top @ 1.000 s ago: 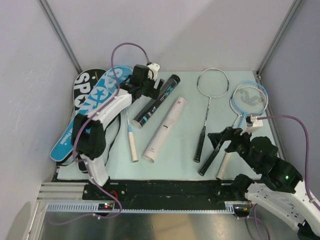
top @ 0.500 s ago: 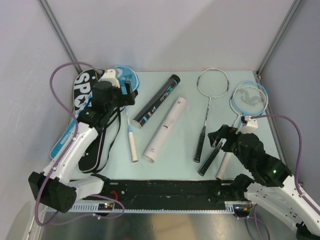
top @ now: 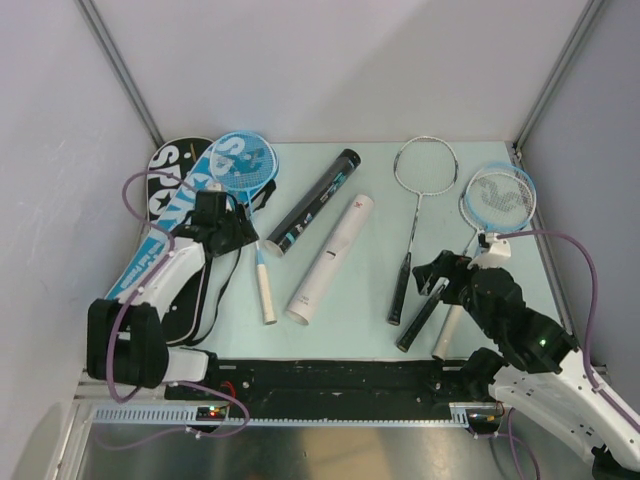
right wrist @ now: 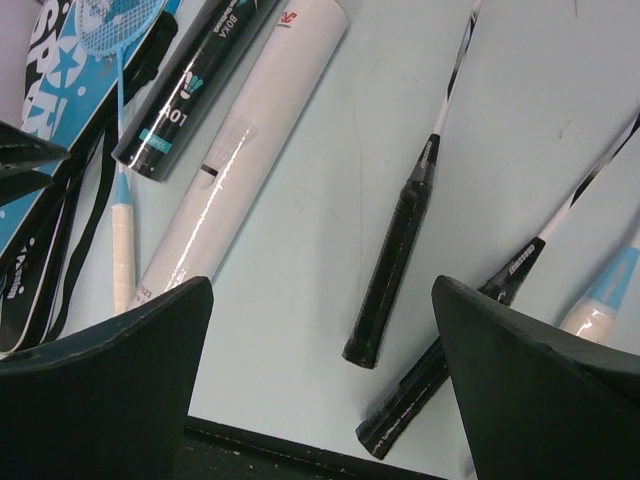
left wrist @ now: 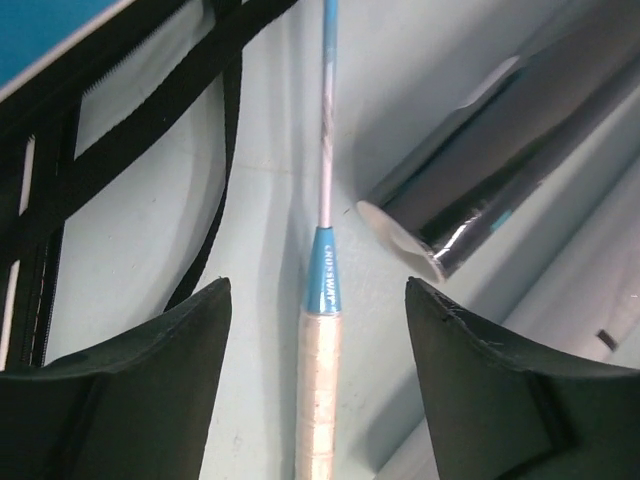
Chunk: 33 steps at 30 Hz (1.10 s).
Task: Pack up the badminton gear
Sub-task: Place the shuttle tube at the center of the board, then pick up the racket from the center of the board.
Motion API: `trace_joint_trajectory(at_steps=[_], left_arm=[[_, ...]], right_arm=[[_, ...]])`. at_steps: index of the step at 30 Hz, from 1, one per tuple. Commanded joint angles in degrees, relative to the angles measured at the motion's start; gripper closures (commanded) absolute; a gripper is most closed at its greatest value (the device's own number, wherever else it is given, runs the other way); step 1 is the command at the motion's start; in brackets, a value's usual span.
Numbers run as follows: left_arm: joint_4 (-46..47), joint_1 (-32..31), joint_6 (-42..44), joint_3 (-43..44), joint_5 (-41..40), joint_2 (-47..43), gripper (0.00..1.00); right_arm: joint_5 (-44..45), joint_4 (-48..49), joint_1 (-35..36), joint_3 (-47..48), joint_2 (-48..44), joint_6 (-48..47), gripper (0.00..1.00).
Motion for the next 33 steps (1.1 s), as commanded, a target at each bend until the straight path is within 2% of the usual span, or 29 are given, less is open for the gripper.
trace_joint_trajectory(at_steps=[1,6,11,16,22,26,28,31,33], left_arm=[[0.52,0.09,-4.30,-0.28,-1.14,3.02,0.30],[0.79,-0.85,-6.94,-1.38,-3.47,6.37,0.37],[1.44,-5.20,-7.55,-0.80,-5.01,10.89,0.38],[2.88,-6.49,-8.39,-0.50,-5.79,14.88,0.40],[3.35,-7.08,-8.42,-1.04,-6.77,17.24,0.49],[3.52,-7.13,-7.97,-1.34,-6.44,17.43,0.60],[3.53,-7.18,-7.59,-1.45,-5.89,17.09,0.70],[3.55,-7.09,-7.51,-1.90,-5.42,15.64,0.90],[3.54,-7.03,-7.87,-2.31,-4.80,13.96,0.97]], right_arm=[[-0.61,3.86,-0.19,-0.76,0.00,0.59,0.03],[-1.04,4.86,-0.19,-0.79,0.45,0.13,0.03],[-1.27,5.79,-0.21,-0.79,0.52,-0.58,0.03],[-1.89,6.28,-0.22,-0.79,0.82,-0.69,0.03],[-2.84,6.45,-0.20,-0.79,0.77,-0.48,0.04],[-3.19,6.91,-0.19,-0.79,0.50,-0.73,0.04],[-4.49,7.52,-0.18,-0.79,0.27,-0.93,0.04],[-6.71,8.87,-0.23,-0.79,0.26,-1.15,0.05],[-8.05,9.79,-0.24,-0.83,0.29,-0.57,0.06]])
